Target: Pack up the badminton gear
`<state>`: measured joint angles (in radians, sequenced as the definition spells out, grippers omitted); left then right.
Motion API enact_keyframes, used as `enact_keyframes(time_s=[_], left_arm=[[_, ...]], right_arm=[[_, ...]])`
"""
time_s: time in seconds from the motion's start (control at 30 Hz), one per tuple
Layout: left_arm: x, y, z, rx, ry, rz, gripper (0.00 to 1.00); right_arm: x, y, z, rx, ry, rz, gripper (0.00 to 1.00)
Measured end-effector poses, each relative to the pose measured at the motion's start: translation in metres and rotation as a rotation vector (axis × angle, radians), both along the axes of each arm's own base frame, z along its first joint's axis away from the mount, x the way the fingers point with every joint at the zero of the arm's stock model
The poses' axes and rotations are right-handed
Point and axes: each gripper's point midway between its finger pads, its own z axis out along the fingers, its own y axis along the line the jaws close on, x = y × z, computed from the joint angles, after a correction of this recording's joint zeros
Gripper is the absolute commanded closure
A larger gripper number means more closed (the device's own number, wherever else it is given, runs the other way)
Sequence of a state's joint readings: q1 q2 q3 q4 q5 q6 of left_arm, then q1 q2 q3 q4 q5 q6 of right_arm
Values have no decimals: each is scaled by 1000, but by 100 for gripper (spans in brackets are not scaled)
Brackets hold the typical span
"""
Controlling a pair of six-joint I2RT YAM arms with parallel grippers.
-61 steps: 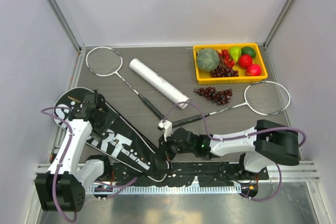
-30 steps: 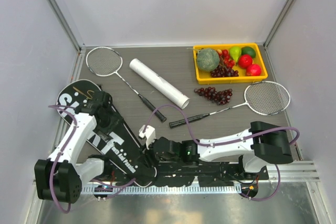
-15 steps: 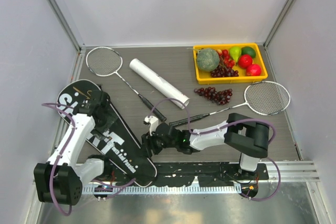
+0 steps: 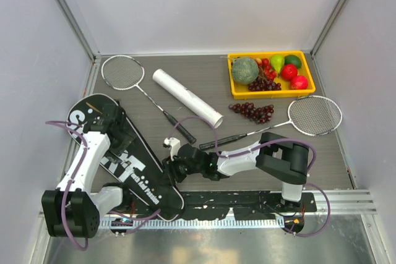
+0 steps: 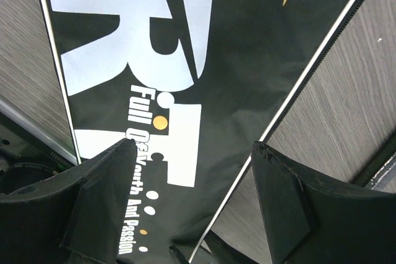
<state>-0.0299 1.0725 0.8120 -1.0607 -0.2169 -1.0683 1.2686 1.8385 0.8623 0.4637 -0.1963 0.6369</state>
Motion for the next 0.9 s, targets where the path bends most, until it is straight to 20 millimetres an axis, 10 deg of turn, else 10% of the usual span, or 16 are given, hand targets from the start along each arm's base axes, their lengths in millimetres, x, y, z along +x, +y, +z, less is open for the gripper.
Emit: enact_keyframes(time_s=[0.43,0.6,0.9], left_arm=[[-3,-5,-11,-28,30,-12,17],[-4,-9,-14,-47,24,-19,13],[-4,-21,-12,-96,19,-51,12]], right_arm=[[-10,14,16,67,38,57,50],[-10,18,11,57,48,66,95],[-5,14,8,-50,-66,-24,94]])
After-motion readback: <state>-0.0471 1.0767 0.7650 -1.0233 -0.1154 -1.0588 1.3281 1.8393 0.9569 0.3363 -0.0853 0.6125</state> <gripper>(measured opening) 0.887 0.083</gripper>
